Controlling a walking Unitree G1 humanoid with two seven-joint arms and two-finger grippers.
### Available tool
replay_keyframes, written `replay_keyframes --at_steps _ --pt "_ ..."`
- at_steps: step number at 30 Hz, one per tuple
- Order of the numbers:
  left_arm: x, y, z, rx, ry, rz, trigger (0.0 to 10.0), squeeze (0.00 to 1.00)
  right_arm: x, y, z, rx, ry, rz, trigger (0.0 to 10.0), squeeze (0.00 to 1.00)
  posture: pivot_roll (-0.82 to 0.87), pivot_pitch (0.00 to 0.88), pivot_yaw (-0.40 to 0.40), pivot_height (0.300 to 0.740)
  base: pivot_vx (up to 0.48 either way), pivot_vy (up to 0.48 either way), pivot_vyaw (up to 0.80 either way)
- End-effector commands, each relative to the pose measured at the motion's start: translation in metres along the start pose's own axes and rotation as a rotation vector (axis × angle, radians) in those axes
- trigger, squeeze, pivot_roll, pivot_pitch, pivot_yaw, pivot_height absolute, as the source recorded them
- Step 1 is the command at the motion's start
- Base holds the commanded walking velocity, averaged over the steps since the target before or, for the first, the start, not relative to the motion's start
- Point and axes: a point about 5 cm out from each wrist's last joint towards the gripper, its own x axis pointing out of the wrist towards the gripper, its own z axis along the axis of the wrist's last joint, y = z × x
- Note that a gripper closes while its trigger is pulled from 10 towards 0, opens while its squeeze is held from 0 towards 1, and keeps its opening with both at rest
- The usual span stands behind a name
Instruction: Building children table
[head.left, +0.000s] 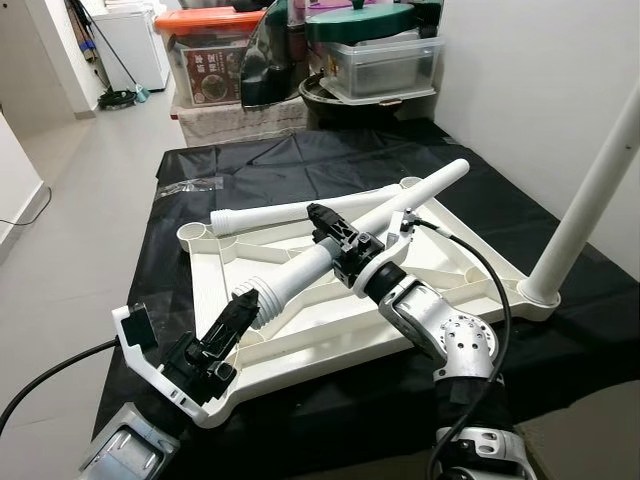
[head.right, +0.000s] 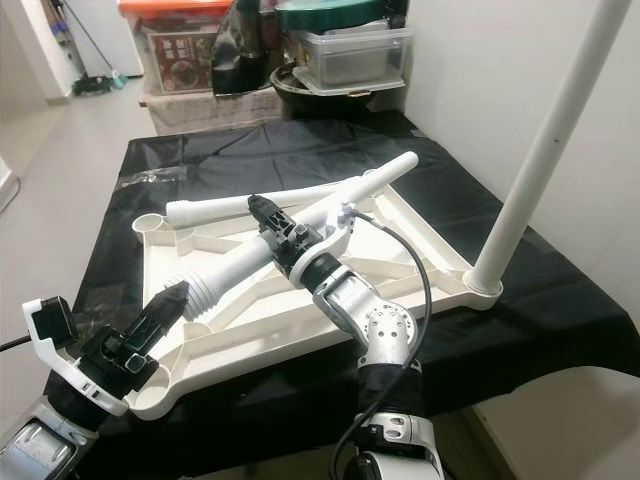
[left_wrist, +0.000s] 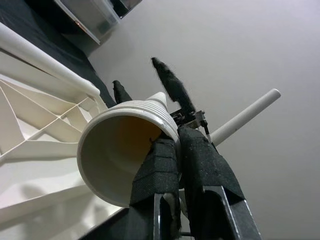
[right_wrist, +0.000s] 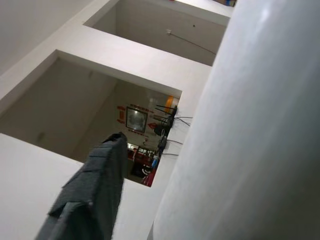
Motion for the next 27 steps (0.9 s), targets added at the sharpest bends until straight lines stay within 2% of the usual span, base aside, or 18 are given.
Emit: replay_keyframes --at_steps 1,16,21,22,24,25,27 --pt "0.001 -0.002 0.0 -0.001 0.0 -0.017 10.0 0.0 0.018 0.02 -0.025 0.078 0.039 0.094 0.0 0.0 0.02 0.0 0.013 0.74 0.0 0.0 0.0" --pt "-0.001 0.0 0.0 0.0 0.004 -0.007 10.0 0.0 0.016 0.018 -0.026 0.076 0.038 0.08 0.0 0.0 0.02 0.0 0.008 0.74 0.0 0.0 0.0" --pt "-0.002 0.006 -0.003 -0.017 0.018 0.038 10.0 0.0 0.016 0.018 -0.023 0.077 0.03 0.079 0.0 0.0 0.02 0.0 0.009 0.74 0.0 0.0 0.0" --pt "-0.003 0.007 -0.003 -0.024 0.017 0.041 10.0 0.61 0.017 0.02 -0.022 0.077 0.028 0.097 0.0 0.0 0.02 0.0 0.009 0.74 0.0 0.0 0.0" --pt "-0.003 0.007 -0.003 -0.024 0.017 0.041 10.0 0.61 0.017 0.02 -0.022 0.077 0.028 0.097 0.0 0.0 0.02 0.0 0.009 0.74 0.0 0.0 0.0" --pt "-0.004 0.007 -0.003 -0.035 0.014 0.039 10.0 1.0 0.017 0.024 -0.02 0.082 0.026 0.122 0.0 0.0 0.02 0.0 0.009 0.74 0.0 0.0 0.0" --pt "-0.005 0.007 -0.002 -0.042 -0.002 0.037 10.0 1.0 0.018 0.028 -0.018 0.082 0.025 0.146 0.0 0.0 0.02 0.0 0.009 0.74 0.0 0.0 0.0"
